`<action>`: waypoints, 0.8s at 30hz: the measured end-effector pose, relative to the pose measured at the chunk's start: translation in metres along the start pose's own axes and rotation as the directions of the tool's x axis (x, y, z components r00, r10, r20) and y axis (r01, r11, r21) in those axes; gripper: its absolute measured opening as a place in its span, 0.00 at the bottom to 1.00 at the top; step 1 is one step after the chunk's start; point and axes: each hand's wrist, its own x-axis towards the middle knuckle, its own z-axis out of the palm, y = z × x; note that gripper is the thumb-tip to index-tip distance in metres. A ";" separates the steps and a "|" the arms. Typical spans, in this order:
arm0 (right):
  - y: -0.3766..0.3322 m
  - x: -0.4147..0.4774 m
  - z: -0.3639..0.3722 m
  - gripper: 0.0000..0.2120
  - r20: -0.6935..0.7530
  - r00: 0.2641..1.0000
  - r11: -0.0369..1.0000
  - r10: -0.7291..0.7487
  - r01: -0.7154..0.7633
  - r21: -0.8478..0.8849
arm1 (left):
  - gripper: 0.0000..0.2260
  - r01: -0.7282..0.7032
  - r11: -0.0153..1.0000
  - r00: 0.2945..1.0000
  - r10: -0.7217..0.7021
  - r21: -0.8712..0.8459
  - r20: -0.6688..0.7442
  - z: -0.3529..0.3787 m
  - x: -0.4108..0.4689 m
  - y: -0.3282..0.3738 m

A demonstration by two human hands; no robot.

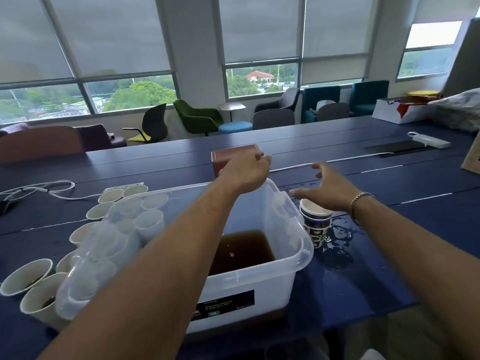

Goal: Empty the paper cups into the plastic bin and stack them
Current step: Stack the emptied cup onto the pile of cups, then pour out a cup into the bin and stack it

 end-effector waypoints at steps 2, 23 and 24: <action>-0.029 0.006 0.004 0.33 -0.019 0.994 0.994 -0.108 0.107 -0.012 | 0.19 0.027 1.000 0.999 -0.027 0.011 -0.038 -0.017 0.001 -0.019; -0.258 0.094 0.196 0.18 0.720 0.656 0.806 -0.228 0.542 -0.239 | 0.16 0.343 0.939 0.919 -0.328 0.035 -0.220 -0.146 0.024 -0.212; -0.261 0.096 0.201 0.19 0.757 0.627 0.765 -0.184 0.575 -0.291 | 0.16 0.343 0.938 0.921 -0.327 0.041 -0.212 -0.146 0.026 -0.216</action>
